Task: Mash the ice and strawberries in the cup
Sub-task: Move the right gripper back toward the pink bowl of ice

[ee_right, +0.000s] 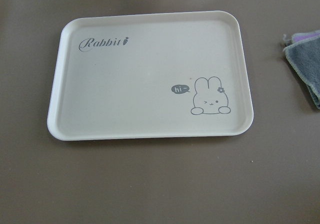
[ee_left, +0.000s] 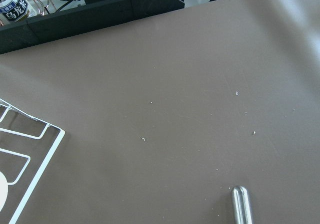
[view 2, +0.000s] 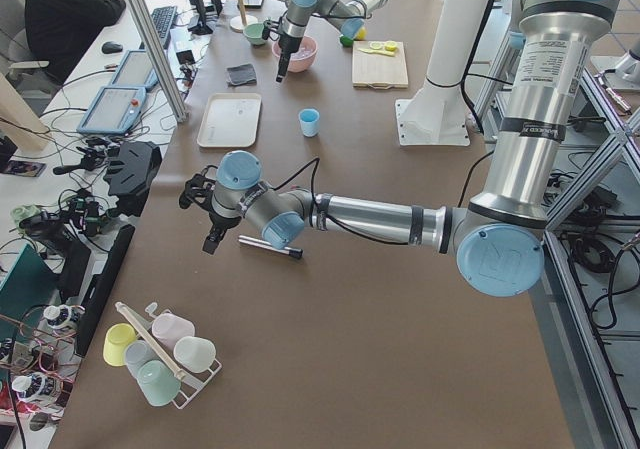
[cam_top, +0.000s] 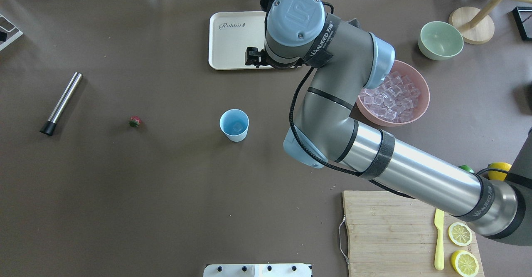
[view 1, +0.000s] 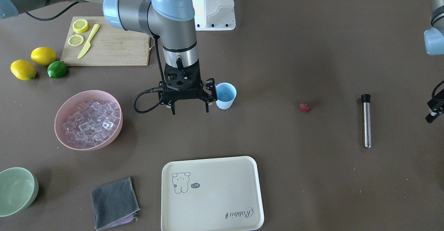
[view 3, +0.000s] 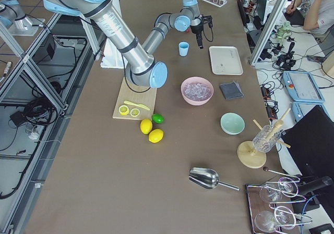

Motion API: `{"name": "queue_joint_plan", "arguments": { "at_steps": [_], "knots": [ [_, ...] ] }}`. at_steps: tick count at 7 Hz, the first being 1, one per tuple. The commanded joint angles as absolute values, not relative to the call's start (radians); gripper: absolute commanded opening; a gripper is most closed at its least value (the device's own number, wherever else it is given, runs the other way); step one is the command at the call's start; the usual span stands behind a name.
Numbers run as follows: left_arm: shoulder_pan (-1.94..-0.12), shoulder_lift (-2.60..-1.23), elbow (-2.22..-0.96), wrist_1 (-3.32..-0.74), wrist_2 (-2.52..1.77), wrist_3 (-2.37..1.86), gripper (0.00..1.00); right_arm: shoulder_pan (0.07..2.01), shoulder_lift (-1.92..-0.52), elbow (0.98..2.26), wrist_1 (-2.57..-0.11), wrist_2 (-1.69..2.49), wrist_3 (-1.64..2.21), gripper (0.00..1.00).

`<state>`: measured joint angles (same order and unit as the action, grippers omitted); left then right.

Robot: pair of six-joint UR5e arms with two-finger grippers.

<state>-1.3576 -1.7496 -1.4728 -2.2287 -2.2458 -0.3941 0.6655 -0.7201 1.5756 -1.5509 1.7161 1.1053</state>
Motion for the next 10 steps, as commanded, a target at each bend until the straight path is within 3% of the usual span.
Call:
{"name": "queue_joint_plan", "arguments": {
  "at_steps": [1, 6, 10],
  "knots": [
    [-1.358, -1.729, -1.476, -2.250, -2.246, -0.405, 0.98, 0.753, -0.739, 1.586, -1.551, 1.788, 1.002, 0.99],
    [-1.355, -1.729, -1.450, -2.261, -2.208, -0.403, 0.98, 0.932, -0.871, 1.604, -1.545, 1.969, 0.691, 0.99],
    [-1.347, -1.715, -1.440, -2.298, -2.207, -0.399, 0.98, 1.000, -1.106, 1.643, -1.336, 2.062, 0.591, 0.99]
  ]
}}
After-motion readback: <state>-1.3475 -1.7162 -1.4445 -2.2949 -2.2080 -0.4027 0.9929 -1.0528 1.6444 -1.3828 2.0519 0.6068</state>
